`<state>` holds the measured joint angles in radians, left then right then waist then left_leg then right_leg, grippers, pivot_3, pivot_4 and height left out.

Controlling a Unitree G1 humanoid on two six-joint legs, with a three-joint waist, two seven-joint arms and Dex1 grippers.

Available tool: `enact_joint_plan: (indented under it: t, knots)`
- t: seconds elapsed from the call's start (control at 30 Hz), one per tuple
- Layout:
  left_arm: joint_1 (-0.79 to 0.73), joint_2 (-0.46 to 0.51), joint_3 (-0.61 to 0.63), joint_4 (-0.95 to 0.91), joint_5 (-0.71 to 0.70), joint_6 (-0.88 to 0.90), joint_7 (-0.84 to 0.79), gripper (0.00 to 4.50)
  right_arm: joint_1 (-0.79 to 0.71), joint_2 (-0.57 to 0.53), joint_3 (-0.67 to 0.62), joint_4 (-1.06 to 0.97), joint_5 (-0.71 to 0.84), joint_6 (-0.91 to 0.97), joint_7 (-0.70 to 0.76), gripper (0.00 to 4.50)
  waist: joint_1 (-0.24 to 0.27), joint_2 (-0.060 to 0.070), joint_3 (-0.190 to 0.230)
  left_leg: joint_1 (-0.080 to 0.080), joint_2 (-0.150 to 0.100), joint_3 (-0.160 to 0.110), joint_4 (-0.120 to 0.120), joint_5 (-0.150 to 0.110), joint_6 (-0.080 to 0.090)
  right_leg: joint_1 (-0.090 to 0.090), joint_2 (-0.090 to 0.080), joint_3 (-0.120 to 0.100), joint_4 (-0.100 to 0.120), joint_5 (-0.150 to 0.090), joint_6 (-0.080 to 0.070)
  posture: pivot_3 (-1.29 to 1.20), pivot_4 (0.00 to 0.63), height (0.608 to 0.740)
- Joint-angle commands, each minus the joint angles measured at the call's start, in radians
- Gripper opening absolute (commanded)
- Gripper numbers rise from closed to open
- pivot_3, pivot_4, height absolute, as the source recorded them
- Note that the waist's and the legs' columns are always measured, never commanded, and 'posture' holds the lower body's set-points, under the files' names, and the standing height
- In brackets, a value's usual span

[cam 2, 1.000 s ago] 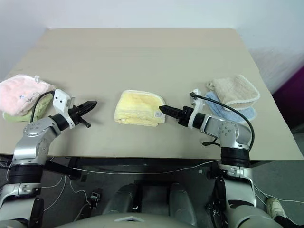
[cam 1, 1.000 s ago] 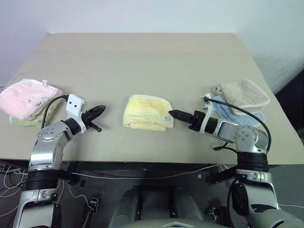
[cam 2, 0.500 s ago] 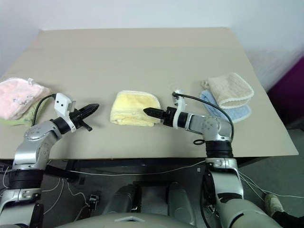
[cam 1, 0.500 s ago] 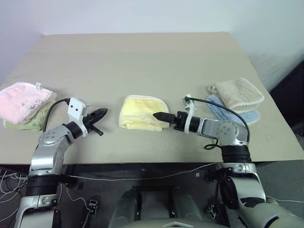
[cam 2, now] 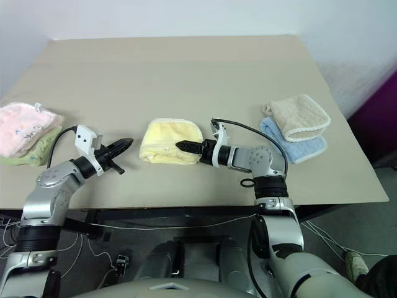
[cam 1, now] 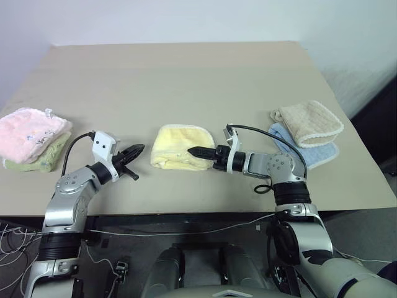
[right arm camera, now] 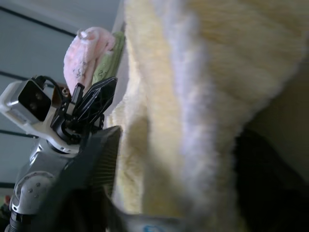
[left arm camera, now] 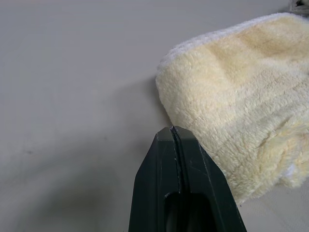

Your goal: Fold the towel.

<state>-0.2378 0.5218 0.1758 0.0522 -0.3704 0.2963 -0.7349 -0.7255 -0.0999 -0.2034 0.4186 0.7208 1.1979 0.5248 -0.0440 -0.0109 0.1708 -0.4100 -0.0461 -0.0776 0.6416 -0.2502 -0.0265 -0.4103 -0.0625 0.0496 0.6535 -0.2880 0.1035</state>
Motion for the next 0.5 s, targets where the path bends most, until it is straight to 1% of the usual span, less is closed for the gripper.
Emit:
enact_joint_plan:
  t: [0.03,0.2,0.23,0.37,0.5]
  knots:
    - [-0.001,0.0,0.007,-0.039,-0.008,-0.017,0.001,0.0,-0.008,0.013,-0.021,-0.024,0.029,0.019,0.0,1.78,0.0,0.0,0.0,0.0,0.0,0.0,0.0,0.0,0.0,0.0,0.0,0.0,0.0,0.0,0.0,0.0,0.15,0.74]
    - [-0.01,-0.002,0.003,-0.031,-0.007,-0.018,-0.003,0.0,0.006,0.02,-0.052,-0.058,0.055,0.037,-0.017,0.12,0.0,0.0,0.0,0.0,0.0,0.0,0.0,0.0,0.0,0.0,0.0,0.0,0.0,0.0,0.0,0.0,0.15,0.74]
    - [-0.012,-0.003,0.002,-0.03,-0.007,-0.018,-0.004,0.0,0.009,0.023,-0.06,-0.066,0.064,0.041,-0.022,0.03,0.0,0.0,0.0,0.0,0.0,0.0,0.0,0.0,0.0,0.0,0.0,0.0,0.0,0.0,0.0,0.0,0.15,0.74]
    - [-0.015,-0.007,-0.002,-0.029,-0.007,-0.018,-0.006,0.0,0.021,0.032,-0.1,-0.121,0.095,0.044,-0.052,0.03,0.001,0.0,0.0,0.0,0.0,0.0,0.0,0.0,0.0,0.0,0.0,0.0,0.0,0.0,0.0,0.0,0.15,0.74]
    - [-0.011,-0.01,-0.001,-0.035,-0.007,-0.017,-0.005,0.0,0.0,0.025,-0.202,-0.197,0.139,0.018,-0.133,0.03,0.004,0.0,0.0,0.0,0.0,0.0,0.0,0.0,0.0,0.0,-0.001,0.0,0.0,0.0,0.0,0.0,0.15,0.74]
